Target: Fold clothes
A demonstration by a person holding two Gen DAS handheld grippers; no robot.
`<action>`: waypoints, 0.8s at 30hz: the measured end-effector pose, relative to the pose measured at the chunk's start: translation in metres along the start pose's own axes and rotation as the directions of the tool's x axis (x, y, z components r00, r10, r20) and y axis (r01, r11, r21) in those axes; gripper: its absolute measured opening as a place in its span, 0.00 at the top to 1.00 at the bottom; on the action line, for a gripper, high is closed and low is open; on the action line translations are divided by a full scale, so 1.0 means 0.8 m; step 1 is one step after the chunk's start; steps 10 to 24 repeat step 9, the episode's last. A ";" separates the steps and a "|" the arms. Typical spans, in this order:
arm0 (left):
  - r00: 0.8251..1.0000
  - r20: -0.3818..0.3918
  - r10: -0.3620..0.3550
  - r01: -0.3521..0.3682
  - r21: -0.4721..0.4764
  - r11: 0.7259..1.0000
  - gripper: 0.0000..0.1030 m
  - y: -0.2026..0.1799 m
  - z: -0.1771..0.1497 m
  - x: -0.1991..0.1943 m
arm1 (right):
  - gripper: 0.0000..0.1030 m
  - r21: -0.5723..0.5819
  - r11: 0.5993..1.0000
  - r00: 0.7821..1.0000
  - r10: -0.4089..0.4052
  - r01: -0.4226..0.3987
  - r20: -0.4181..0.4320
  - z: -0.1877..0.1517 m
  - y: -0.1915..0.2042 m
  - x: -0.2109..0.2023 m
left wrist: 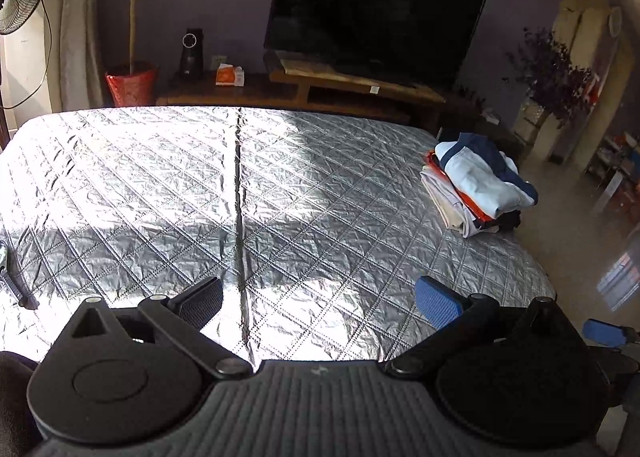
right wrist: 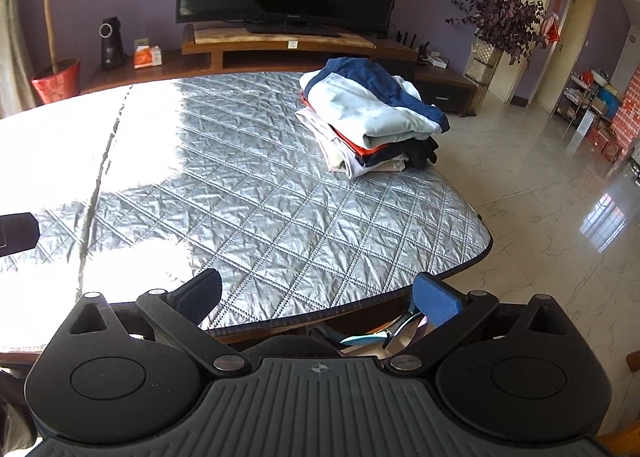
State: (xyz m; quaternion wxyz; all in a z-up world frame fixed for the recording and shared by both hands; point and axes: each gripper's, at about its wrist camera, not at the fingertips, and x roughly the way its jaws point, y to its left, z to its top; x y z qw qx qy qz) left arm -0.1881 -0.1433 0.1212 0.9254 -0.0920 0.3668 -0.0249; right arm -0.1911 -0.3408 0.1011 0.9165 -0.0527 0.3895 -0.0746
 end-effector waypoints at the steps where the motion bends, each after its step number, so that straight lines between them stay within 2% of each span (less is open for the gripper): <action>1: 1.000 -0.018 0.001 -0.001 0.007 1.000 0.01 0.002 0.001 0.010 | 0.00 -0.001 1.000 1.000 0.000 0.000 -0.002 0.002 0.003 0.007; 4: 0.998 -0.058 -0.021 0.022 0.021 1.000 0.01 0.006 0.003 0.033 | 0.00 0.028 1.000 1.000 0.004 -0.004 -0.017 0.007 0.005 0.029; 9: 0.993 -0.082 -0.089 0.095 0.081 0.992 0.01 -0.003 0.006 0.057 | 0.01 0.092 0.996 0.999 0.003 0.002 -0.052 0.010 -0.002 0.059; 24: 0.993 -0.082 -0.089 0.095 0.081 0.992 0.01 -0.003 0.006 0.057 | 0.01 0.092 0.996 0.999 0.003 0.002 -0.052 0.010 -0.002 0.059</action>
